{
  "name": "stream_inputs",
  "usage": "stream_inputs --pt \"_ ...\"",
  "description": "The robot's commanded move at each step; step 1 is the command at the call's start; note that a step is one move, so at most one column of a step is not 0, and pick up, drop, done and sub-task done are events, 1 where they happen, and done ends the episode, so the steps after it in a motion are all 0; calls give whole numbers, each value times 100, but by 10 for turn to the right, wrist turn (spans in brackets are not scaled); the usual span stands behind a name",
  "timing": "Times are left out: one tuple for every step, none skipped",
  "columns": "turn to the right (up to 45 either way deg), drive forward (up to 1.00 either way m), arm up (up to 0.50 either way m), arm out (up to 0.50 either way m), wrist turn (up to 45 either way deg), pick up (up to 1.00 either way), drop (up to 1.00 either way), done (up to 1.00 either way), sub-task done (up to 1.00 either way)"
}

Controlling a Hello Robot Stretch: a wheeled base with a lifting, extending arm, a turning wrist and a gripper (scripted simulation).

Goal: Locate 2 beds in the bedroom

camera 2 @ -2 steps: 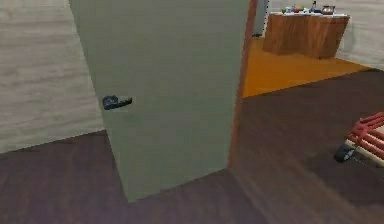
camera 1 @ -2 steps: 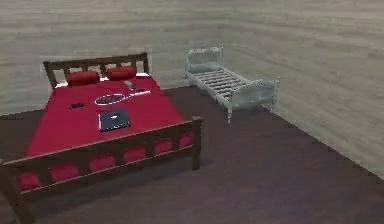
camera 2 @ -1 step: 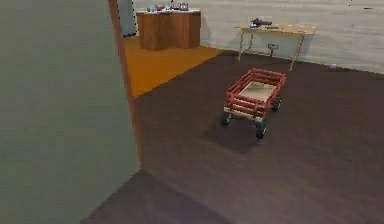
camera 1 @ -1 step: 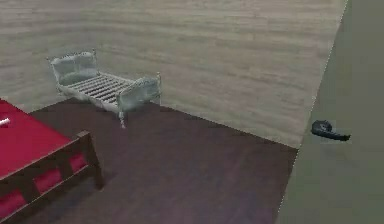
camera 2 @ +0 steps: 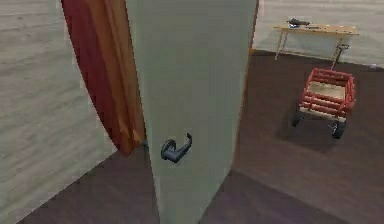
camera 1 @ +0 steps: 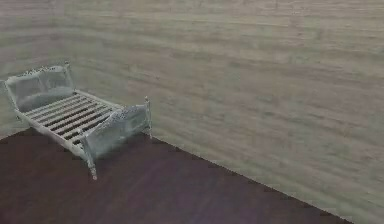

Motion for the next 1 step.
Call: stream_inputs --pt "-450 0 0 0 0 0 0 0 0"
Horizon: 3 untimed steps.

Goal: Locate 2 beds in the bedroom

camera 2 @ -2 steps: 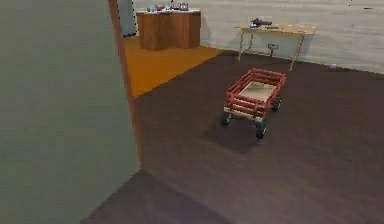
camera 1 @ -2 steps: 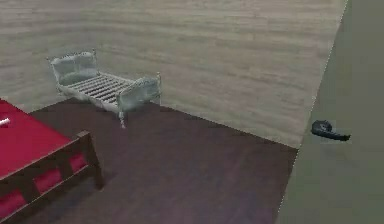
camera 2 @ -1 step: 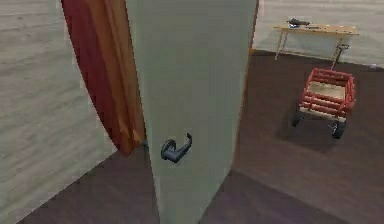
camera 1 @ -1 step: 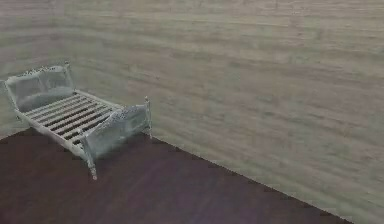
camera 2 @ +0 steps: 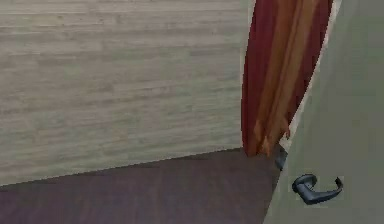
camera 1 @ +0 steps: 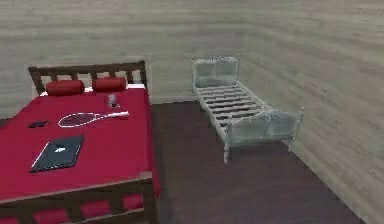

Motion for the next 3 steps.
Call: stream_inputs --pt "-330 0 0 0 0 0 0 0 0" --pt "0 0 0 0 0 0 0 0 100" --pt "450 0 0 0 0 0 0 0 0"
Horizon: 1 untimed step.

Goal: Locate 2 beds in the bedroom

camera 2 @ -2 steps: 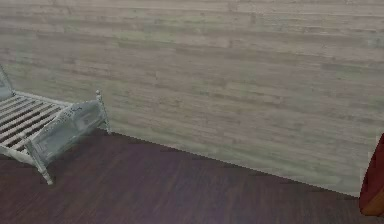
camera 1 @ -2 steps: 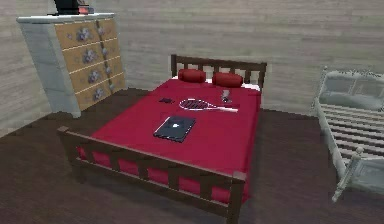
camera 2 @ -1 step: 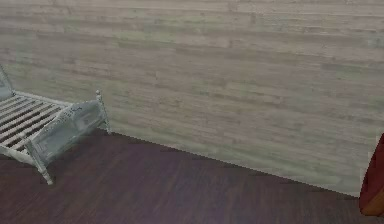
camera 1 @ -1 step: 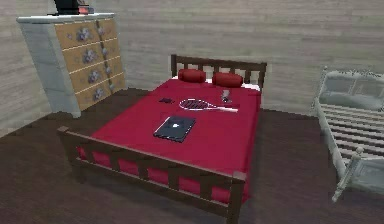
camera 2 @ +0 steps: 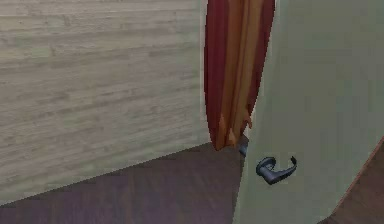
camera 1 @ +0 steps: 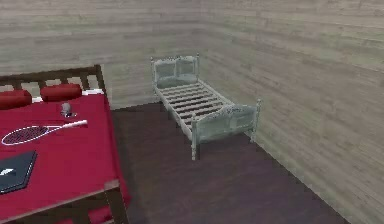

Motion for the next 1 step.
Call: stream_inputs --pt "0 30 0 0 0 0 0 0 0"
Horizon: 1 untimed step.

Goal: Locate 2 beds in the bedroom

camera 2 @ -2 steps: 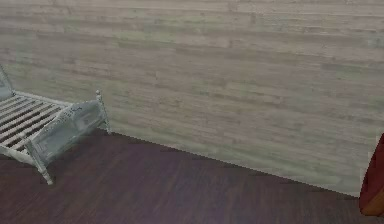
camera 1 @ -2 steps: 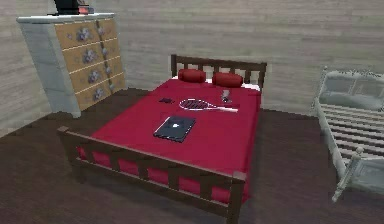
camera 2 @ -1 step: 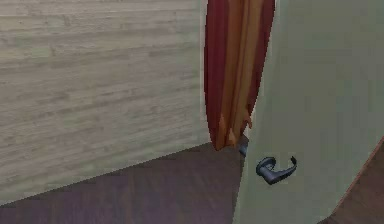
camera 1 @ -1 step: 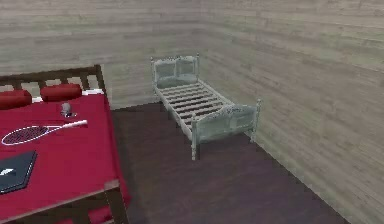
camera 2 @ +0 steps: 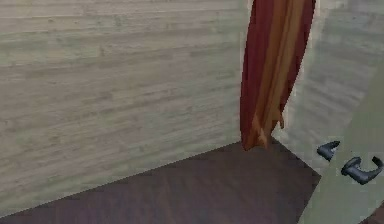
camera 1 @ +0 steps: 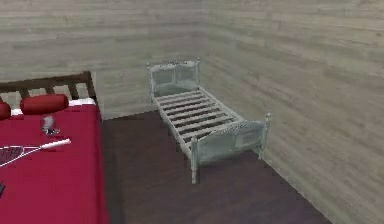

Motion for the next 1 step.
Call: stream_inputs --pt "180 0 0 0 0 0 0 0 0"
